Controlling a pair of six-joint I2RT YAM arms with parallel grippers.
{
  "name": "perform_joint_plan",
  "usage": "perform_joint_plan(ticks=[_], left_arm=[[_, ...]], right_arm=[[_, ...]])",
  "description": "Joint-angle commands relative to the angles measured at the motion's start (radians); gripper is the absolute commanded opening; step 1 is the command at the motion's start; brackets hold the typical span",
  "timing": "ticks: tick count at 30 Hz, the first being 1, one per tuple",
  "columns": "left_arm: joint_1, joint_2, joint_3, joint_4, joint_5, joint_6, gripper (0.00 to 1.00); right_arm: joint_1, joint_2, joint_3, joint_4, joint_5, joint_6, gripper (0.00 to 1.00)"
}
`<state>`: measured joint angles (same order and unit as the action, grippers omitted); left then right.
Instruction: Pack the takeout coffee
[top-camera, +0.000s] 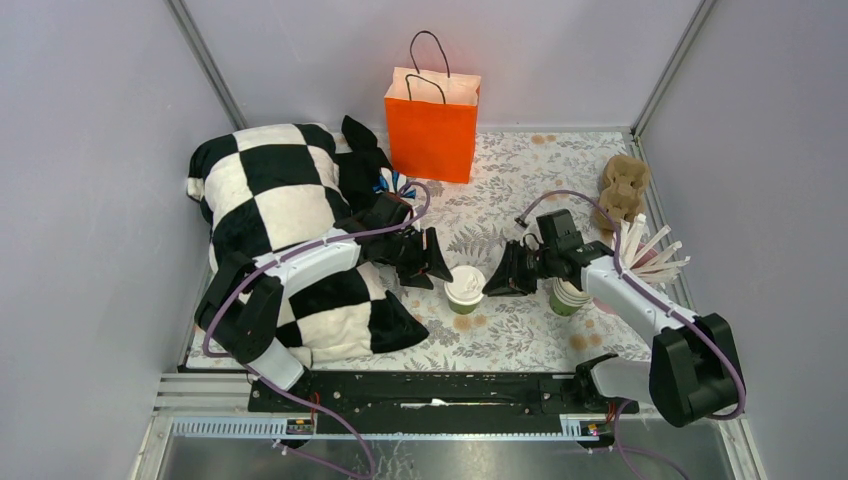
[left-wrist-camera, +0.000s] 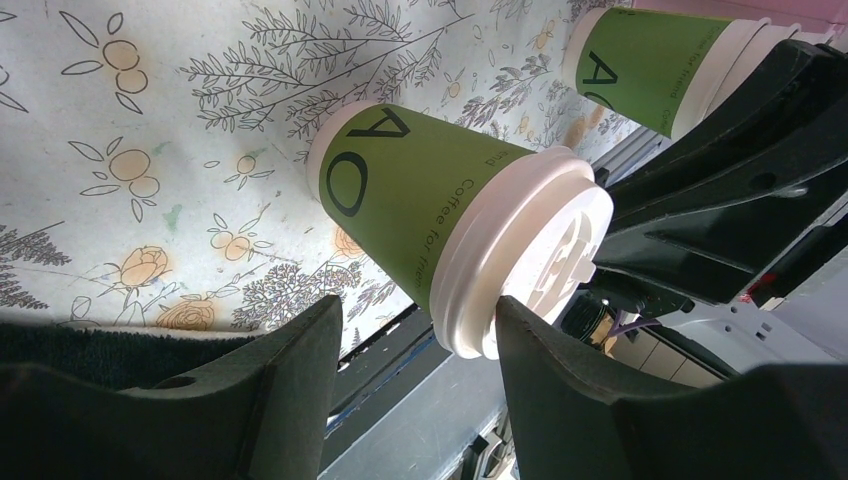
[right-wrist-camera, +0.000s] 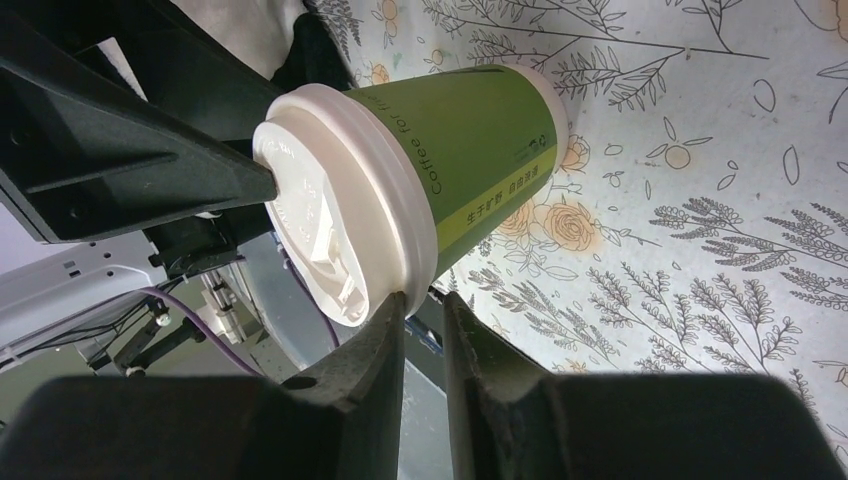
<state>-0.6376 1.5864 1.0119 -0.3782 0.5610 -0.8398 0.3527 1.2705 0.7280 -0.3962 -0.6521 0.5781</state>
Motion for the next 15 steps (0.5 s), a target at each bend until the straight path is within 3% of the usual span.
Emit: perform_joint_plan(ticks=[1, 8, 11, 15], left_arm=[[-0.01, -0.013, -0.024, -0.03, -0.061, 0.014, 0.61], [-0.01, -0.008, 0.012, -0.055, -0.058, 0.036, 0.61], [-0.01, -0.008, 0.035, -0.062, -0.052, 0.039, 0.64], [-0.009, -0.009, 0.09, -0.076, -0.034, 0.041, 0.68]], right_arm=[[0.019, 0.027, -0.08, -0.084, 0.245, -0.06, 0.25], [-0.025, 0.011, 0.102, -0.178, 0.145, -0.081, 0.3], [-0.075, 0.0, 0.128, -0.175, 0.074, -0.092, 0.39], [-0.078, 0.031, 0.147, -0.205, 0.053, -0.134, 0.41]])
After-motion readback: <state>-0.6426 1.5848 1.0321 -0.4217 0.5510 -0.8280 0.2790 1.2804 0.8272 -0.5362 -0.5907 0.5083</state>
